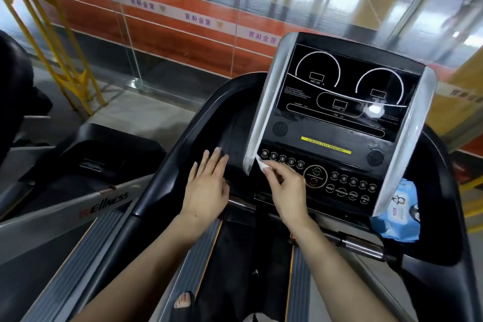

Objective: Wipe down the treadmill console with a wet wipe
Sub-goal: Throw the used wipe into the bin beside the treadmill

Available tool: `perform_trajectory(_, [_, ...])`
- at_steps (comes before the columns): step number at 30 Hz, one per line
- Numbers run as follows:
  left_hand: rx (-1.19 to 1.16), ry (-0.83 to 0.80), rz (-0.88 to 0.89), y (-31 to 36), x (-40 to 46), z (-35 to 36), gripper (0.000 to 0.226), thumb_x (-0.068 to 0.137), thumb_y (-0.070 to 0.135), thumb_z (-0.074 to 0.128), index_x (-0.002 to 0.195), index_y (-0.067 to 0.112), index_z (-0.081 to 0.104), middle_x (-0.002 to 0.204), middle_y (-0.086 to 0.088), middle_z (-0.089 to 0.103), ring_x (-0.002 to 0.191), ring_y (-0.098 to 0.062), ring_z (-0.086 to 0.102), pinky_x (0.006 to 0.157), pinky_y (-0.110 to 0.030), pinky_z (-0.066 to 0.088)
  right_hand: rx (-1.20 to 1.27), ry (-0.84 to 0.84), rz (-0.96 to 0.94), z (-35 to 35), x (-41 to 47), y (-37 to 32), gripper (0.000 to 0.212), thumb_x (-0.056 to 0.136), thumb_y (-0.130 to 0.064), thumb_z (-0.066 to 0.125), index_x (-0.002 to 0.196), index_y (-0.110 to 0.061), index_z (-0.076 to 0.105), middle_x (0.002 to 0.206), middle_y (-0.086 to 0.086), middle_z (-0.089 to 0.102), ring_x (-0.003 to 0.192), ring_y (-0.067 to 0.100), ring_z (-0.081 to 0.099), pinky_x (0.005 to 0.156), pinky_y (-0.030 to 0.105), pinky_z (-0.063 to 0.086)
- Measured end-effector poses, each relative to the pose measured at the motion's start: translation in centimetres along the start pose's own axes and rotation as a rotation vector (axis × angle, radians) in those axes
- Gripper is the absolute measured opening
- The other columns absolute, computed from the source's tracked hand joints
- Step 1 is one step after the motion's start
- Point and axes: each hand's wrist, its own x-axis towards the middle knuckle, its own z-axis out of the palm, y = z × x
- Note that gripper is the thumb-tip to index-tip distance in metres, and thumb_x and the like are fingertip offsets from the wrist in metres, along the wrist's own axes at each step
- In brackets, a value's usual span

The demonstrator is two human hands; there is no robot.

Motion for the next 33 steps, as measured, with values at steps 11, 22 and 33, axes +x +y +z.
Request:
perform_trajectory(11, [0.119,0.149,-0.306,2.9,-13.7,-1.2,0.07,0.095,0.025,0.055,0.161,0.018,0.033,0.171,-0.006,0.027,0.161,-0.025,0.015,0.13,-0.05,0.019,0.321,-0.313,-0.036,1.0,-9.7,-1.6,0.019,0.102,-0.013,0.069,0.117,-0.018,0.08,0.108,-0.016,0.078,0.106,-0.001,0.071,0.09,0.012,0.051])
perform_trajectory(22, [0.267,0.373,-0.762,0.4,-35.7,-6.6,0.057,0.102,0.026,0.054,0.157,0.017,0.04,0.165,-0.01,0.038,0.157,-0.031,0.027,0.126,-0.052,0.027,0.438,-0.753,-0.284,7.6,-23.7,-10.8,0.017,0.102,-0.016,0.07,0.116,-0.018,0.08,0.105,-0.004,0.078,0.093,0.007,0.071,0.081,0.022,0.058])
perform_trajectory(33, [0.287,0.483,-1.124,-3.5,-59.2,-9.8,0.061,0.1,0.026,0.057,0.157,0.017,0.039,0.166,-0.009,0.038,0.157,-0.031,0.028,0.123,-0.052,0.032,0.513,-1.127,-0.421,12.3,-44.8,-20.9,0.019,0.1,-0.011,0.071,0.112,-0.022,0.08,0.101,-0.013,0.077,0.095,0.007,0.072,0.085,0.03,0.059])
